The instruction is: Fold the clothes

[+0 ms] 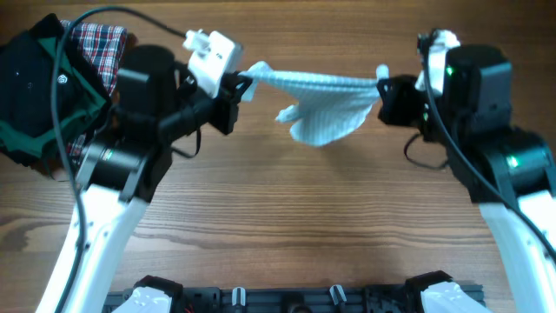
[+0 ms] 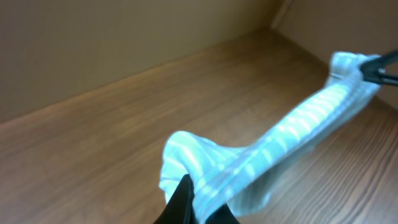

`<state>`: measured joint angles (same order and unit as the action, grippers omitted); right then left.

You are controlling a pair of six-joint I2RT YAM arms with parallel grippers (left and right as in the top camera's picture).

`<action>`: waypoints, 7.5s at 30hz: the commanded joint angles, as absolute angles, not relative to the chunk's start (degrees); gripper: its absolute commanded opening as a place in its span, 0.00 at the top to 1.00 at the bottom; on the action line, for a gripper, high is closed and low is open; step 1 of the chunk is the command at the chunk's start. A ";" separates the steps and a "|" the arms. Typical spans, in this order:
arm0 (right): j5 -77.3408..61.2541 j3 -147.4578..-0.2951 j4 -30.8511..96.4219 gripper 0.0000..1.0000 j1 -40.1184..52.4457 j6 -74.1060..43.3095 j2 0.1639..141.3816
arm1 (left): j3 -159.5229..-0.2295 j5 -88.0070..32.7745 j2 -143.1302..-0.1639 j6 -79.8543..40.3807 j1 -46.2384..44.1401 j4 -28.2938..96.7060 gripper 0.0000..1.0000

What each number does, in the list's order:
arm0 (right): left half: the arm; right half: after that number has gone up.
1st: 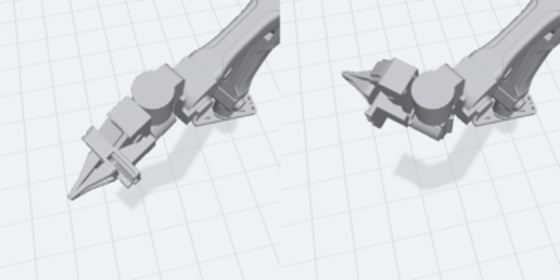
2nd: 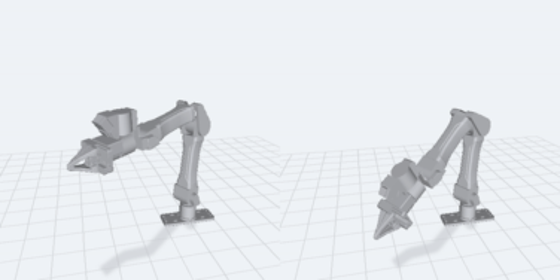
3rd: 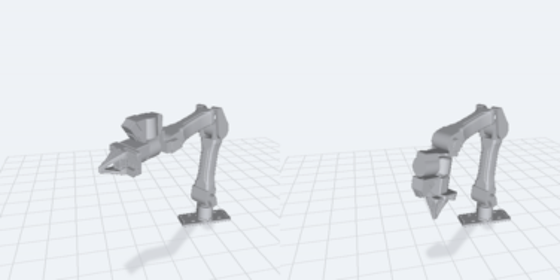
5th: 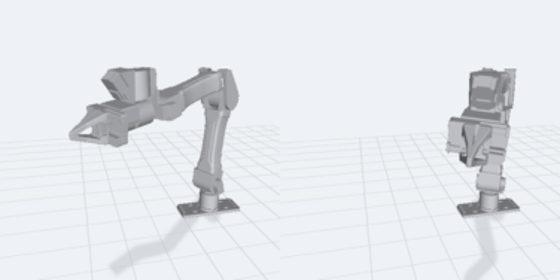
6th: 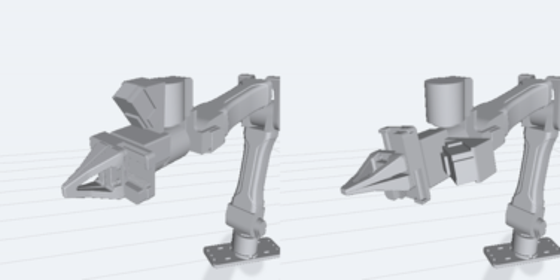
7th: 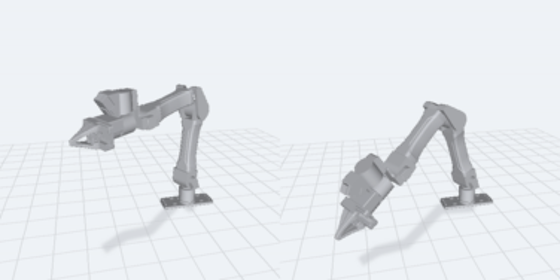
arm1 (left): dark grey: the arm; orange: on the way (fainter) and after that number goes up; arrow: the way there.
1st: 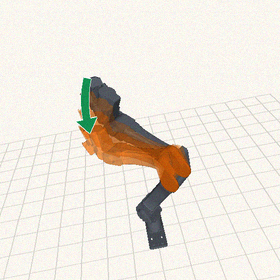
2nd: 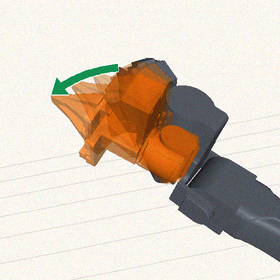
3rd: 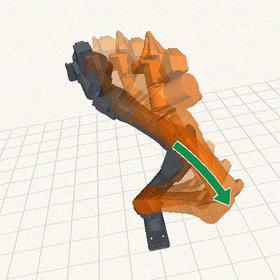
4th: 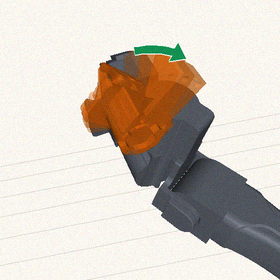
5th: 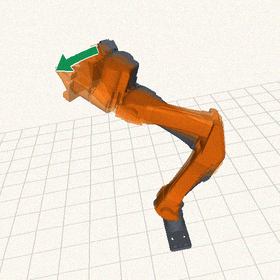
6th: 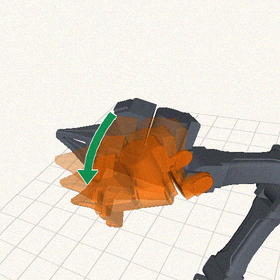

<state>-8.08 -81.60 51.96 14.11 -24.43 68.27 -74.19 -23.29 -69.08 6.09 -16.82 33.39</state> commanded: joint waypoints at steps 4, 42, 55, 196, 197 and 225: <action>-2.92 -82.61 59.57 0.96 14.41 -30.63 64.49 | -74.04 -15.62 -63.37 -0.49 -16.14 38.74 0.96; 7.11 -79.05 36.42 0.96 12.49 -30.11 105.89 | -74.02 -8.88 -104.81 -0.69 -18.63 21.23 0.96; 9.52 -79.05 28.88 0.96 10.31 -28.49 106.67 | -74.02 -7.62 -109.47 -0.71 -18.76 14.28 0.96; -4.58 -79.59 44.05 0.01 7.25 -13.43 98.45 | -72.53 -11.27 -109.47 -19.46 -23.14 35.46 0.96; -4.58 -79.59 44.25 0.00 7.25 -13.43 98.45 | -72.60 -9.67 -109.08 -19.42 -22.17 35.31 0.96; -9.61 -79.31 36.10 0.95 7.49 -8.99 102.21 | -72.64 -5.54 -108.22 -13.69 -18.20 32.88 0.29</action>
<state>-5.26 -79.26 39.90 7.22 -11.00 99.00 -72.58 -3.07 -109.60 -14.20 -17.43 32.34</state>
